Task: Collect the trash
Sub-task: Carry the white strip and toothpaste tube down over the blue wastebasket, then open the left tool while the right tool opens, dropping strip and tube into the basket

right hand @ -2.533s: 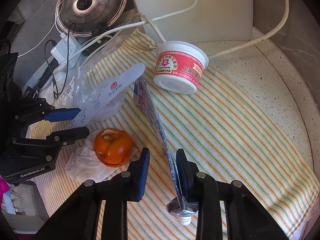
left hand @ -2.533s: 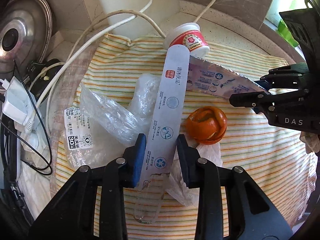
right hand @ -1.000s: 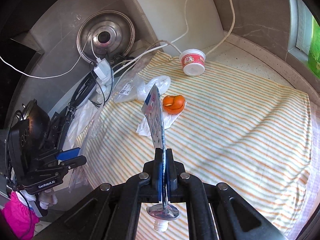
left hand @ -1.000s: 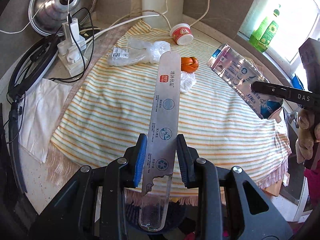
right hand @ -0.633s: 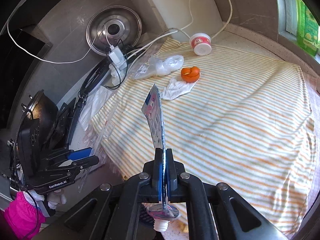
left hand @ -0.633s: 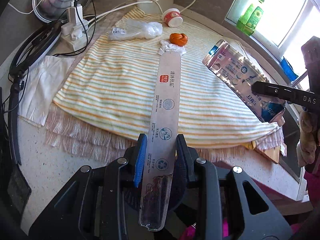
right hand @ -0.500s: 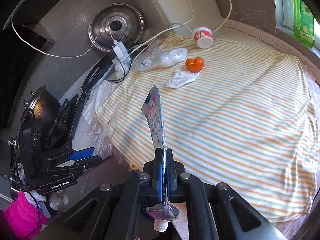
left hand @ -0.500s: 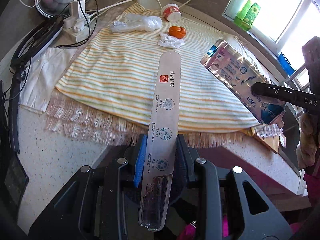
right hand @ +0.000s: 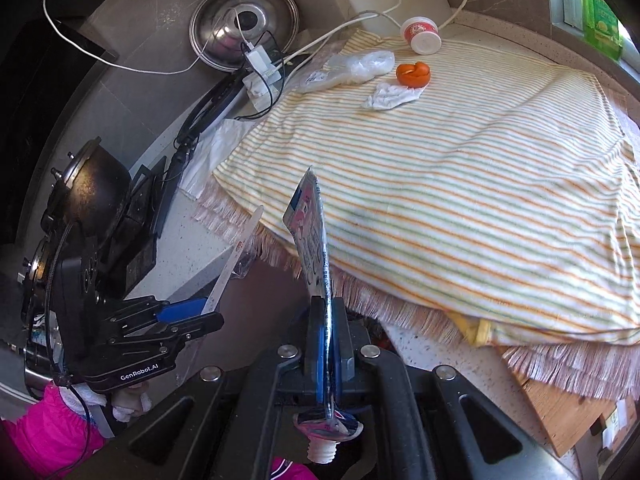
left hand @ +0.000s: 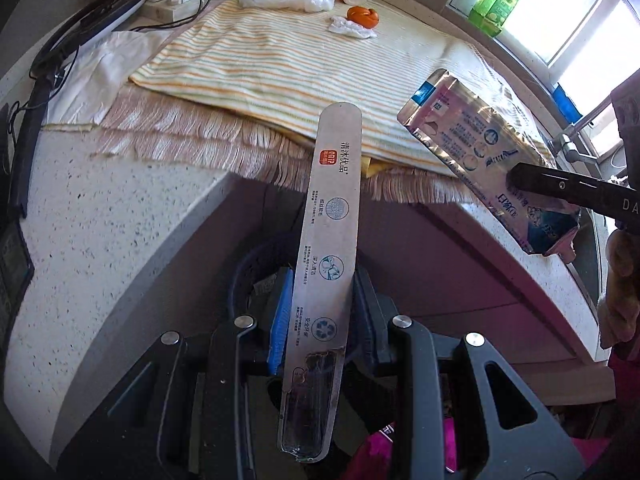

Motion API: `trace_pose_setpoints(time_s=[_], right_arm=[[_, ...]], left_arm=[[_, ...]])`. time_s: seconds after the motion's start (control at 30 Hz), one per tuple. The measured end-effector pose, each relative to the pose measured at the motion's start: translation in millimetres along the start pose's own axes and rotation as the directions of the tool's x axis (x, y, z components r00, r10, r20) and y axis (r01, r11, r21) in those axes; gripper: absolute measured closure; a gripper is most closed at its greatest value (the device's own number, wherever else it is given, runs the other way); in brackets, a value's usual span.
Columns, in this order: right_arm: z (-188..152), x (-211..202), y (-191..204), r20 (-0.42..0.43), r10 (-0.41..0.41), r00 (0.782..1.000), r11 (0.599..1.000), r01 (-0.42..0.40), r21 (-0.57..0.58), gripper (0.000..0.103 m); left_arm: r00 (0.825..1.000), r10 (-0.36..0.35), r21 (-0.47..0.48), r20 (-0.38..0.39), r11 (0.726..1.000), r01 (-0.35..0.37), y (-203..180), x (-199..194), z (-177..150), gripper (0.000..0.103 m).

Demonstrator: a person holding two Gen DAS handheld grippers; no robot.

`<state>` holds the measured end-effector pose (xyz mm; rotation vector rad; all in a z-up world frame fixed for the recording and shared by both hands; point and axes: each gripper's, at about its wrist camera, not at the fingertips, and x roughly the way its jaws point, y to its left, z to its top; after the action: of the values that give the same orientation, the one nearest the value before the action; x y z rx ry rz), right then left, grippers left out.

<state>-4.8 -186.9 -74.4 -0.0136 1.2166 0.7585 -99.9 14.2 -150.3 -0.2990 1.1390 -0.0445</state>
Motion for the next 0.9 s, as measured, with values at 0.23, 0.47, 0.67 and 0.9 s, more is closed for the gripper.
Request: trace_pose_setpoints(time_s=[0.23, 0.47, 0.67, 0.9], right_arm=[[-28, 23, 14, -0.054, -0.015, 0.998, 1.000, 0.015, -0.012, 0.102], [-55, 49, 18, -0.112, -0.045, 0.993, 0.999, 0.044, -0.008, 0.102], [-72, 72, 17, -0.157, -0.086, 0.984, 0.996, 0.087, -0.005, 0.102], [-86, 98, 14, -0.203, -0.116, 0.972, 0.993, 0.120, 0.005, 0.102]], left_arm=[[0.997, -0.022, -0.016, -0.067, 1.000, 0.021, 8, 19, -32, 0.073], [0.990, -0.021, -0.022, -0.143, 1.000, 0.018, 14, 45, -60, 0.073], [0.982, -0.011, -0.042, -0.189, 0.999, 0.003, 23, 65, -75, 0.073], [0.972, 0.003, -0.034, -0.236, 0.999, -0.011, 23, 90, -84, 0.073]])
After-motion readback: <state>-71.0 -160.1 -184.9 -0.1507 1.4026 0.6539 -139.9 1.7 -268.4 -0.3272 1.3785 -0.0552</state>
